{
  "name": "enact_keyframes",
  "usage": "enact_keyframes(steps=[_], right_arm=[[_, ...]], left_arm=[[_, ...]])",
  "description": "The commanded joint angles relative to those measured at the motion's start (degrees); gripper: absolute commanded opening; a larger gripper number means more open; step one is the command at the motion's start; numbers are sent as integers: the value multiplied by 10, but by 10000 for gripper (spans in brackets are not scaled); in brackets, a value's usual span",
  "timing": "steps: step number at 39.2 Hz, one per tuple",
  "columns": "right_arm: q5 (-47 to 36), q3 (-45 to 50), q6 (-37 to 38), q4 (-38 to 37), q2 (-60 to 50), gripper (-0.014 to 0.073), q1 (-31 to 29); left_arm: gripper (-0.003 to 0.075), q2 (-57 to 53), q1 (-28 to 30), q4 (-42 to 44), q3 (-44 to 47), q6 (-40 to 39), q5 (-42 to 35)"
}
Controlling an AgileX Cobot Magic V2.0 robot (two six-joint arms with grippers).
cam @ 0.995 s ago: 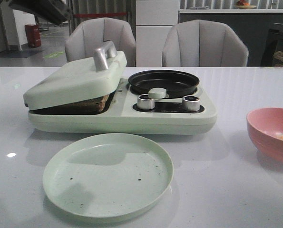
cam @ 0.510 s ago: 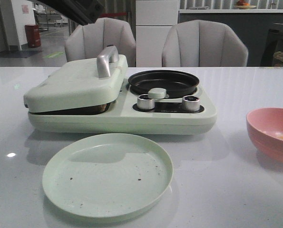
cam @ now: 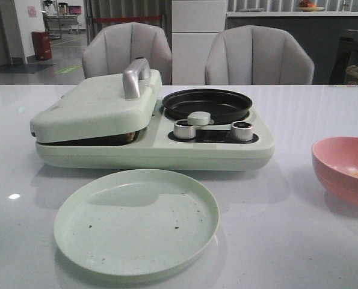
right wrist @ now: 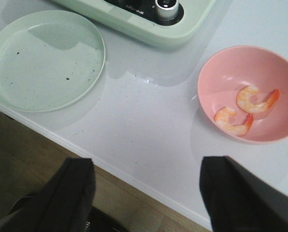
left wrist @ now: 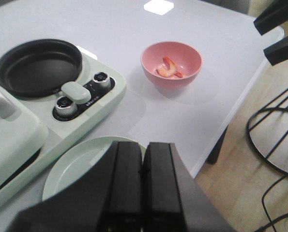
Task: Make breakfast with bread and shrimp
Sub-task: 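Swing the lid down over the bread with the left gripper, then release the lid and move the right gripper to the pink bowl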
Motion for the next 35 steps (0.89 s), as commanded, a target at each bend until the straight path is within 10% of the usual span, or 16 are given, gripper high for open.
enact_keyframes(steps=[1,17,35], right_arm=[[-47,-15,-1,-1,-1,561,-1],[-36,-20,21,-11,18,561,-16],[46,-137,53,-31,242,561,-235]], left_arm=[[99,-45,-4,-18,11,1,-65],[99,-67,-4,-18,25,1,-79],[99,-67,-4,-18,25,1,-79]])
